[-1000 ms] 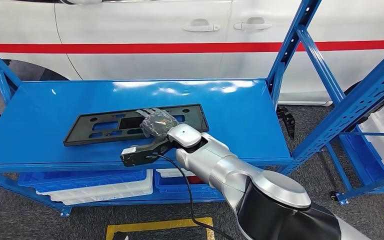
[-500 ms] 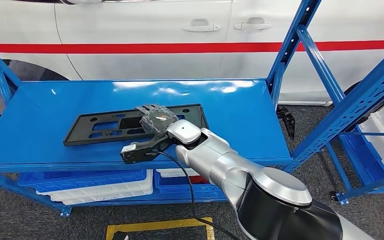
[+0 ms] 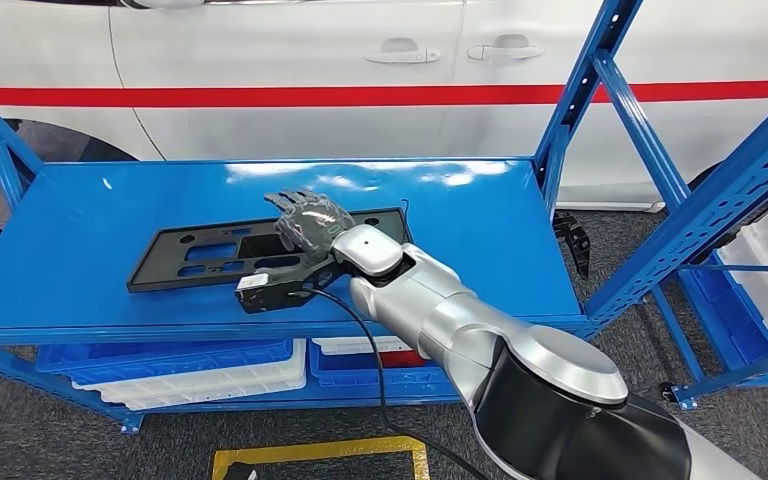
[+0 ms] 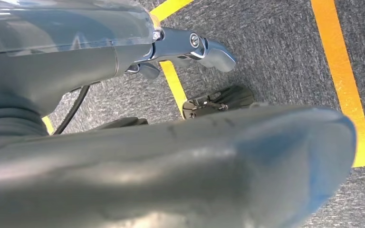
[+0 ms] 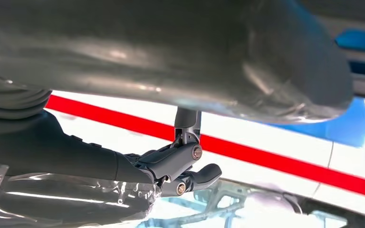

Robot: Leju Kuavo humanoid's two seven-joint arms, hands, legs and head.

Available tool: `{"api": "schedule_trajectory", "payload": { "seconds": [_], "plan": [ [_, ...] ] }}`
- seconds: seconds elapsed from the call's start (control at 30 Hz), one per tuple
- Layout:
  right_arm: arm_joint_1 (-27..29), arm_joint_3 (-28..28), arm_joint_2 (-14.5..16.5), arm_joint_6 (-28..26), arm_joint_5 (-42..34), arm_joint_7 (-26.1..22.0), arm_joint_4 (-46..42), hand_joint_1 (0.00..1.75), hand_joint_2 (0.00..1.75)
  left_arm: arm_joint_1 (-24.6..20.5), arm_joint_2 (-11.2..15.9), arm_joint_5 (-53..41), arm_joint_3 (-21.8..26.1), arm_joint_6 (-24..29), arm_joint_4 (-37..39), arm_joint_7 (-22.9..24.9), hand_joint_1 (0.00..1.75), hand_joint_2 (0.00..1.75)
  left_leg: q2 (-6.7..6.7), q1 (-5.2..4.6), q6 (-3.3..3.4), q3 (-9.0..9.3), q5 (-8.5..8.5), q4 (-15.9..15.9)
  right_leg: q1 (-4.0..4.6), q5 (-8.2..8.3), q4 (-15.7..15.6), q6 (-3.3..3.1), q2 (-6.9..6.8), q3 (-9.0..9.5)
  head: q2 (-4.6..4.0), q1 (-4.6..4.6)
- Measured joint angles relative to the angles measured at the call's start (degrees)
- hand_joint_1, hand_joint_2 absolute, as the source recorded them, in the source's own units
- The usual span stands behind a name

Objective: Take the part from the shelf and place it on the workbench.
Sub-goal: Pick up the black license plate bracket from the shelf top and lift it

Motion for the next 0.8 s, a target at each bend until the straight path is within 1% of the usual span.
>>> {"api": "schedule_trajectory", "payload": {
  "seconds": [0.07, 0.13, 0.17, 0.2, 0.23, 0.27, 0.3, 0.37, 0.43, 0.57, 0.67, 0.77, 0.8],
  "plan": [
    [0.0, -0.1, 0.0, -0.7, -0.1, -0.3, -0.3, 0.0, 0.0, 0.0, 0.0, 0.0, 0.0, 0.1, 0.0, -0.1, 0.0, 0.0, 0.0, 0.0, 0.0, 0.0, 0.0, 0.0, 0.0, 0.0, 0.0, 0.0, 0.0, 0.0, 0.0, 0.0],
    [0.0, -0.1, 0.0, -1.3, -0.5, -0.7, -0.7, 0.87, 0.0, -0.1, 0.0, 0.0, 0.0, 0.1, 0.0, -0.2, 0.0, 0.0, 0.0, 0.0, 0.0, 0.0, 0.0, 0.0, 0.0, 0.0, 0.0, 0.0, 0.0, 0.0, 0.0, 0.0],
    [0.0, -0.1, 0.0, -1.5, -0.9, -1.0, -0.9, 1.31, 0.44, -0.2, 0.0, -0.1, 0.0, 0.1, 0.0, -0.2, 0.0, 0.0, 0.0, 0.0, 0.0, 0.0, 0.0, 0.0, 0.0, 0.0, 0.0, 0.0, 0.0, 0.0, 0.0, 0.0],
    [0.0, -0.1, 0.0, -1.8, -1.5, -1.5, -1.0, 1.55, 0.87, -0.2, 0.0, -0.1, 0.0, 0.1, 0.0, -0.3, 0.0, 0.0, 0.0, 0.0, 0.0, 0.0, 0.0, 0.0, 0.0, 0.0, 0.0, 0.0, 0.0, 0.0, 0.0, 0.0],
    [0.0, -0.3, 0.0, -2.3, -2.3, -2.3, -1.1, 1.36, 1.31, -0.2, 0.0, -0.1, 0.0, 0.2, 0.0, -0.3, 0.0, 0.0, 0.0, 0.0, 0.0, 0.0, 0.0, 0.0, 0.0, 0.0, 0.0, 0.0, 0.0, 0.0, 0.0, 0.0],
    [0.0, -0.5, 0.0, -2.8, -3.0, -3.2, -1.2, 0.93, 1.75, -0.2, 0.1, -0.1, 0.0, 0.2, 0.0, -0.3, 0.0, 0.0, 0.0, 0.0, 0.0, 0.0, 0.0, 0.0, 0.0, 0.0, 0.0, 0.0, 0.0, 0.0, 0.0, 0.0],
    [0.0, -0.8, 0.0, -3.5, -3.7, -4.0, -1.3, 0.49, 1.75, -0.2, 0.1, -0.1, 0.0, 0.3, 0.0, -0.4, 0.0, 0.0, 0.0, 0.0, 0.0, 0.0, 0.0, 0.0, 0.0, 0.0, 0.0, 0.0, 0.0, 0.0, 0.0, 0.0],
    [0.0, -1.2, 0.0, -4.5, -4.7, -4.8, -1.3, 0.0, 1.75, -0.3, 0.1, 0.0, 0.0, 0.4, 0.0, -0.4, 0.0, 0.0, 0.0, 0.0, 0.0, 0.0, 0.0, 0.0, 0.0, 0.0, 0.0, 0.0, 0.0, 0.0, 0.0, 0.0],
    [0.0, -1.4, 0.0, -5.3, -5.6, -4.8, -1.3, 0.0, 1.75, -0.2, 0.2, 0.1, 0.0, 0.6, 0.0, -0.5, 0.0, 0.0, 0.0, 0.0, 0.0, 0.0, 0.0, 0.0, 0.0, 0.0, 0.0, 0.0, 0.0, 0.0, 0.0, 0.0],
    [0.0, -2.5, 0.0, -7.4, -6.9, -5.4, -1.2, 1.75, 1.75, -0.2, 0.4, 0.2, 0.0, 0.9, 0.0, -0.8, 0.0, 0.0, 0.0, 0.0, 0.0, 0.0, 0.0, 0.0, 0.0, 0.0, 0.0, 0.0, 0.0, 0.0, 0.0, 0.0],
    [0.1, -3.0, 0.0, -9.2, -6.5, -6.3, -0.9, 1.75, 1.75, -0.2, 0.5, 0.3, 0.0, 1.1, 0.0, -1.0, 0.0, 0.0, 0.0, 0.0, 0.0, 0.0, 0.0, 0.0, 0.0, 0.0, 0.0, 0.0, 0.0, 0.0, 0.0, 0.0],
    [0.3, -3.0, 0.0, -10.5, -5.7, -6.1, -0.6, 1.75, 1.75, -0.2, 0.5, 0.4, 0.0, 1.1, 0.0, -1.0, 0.0, 0.0, 0.0, 0.0, 0.0, 0.0, 0.0, 0.0, 0.0, 0.0, 0.0, 0.0, 0.0, 0.0, 0.0, 0.0],
    [0.4, -3.0, 0.0, -10.6, -5.6, -5.8, -0.5, 1.31, 1.75, -0.2, 0.5, 0.4, 0.0, 1.2, 0.0, -1.0, 0.0, 0.0, 0.0, 0.0, 0.0, 0.0, 0.0, 0.0, 0.0, 0.0, 0.0, 0.0, 0.0, 0.0, 0.0, 0.0]
  ]
}}
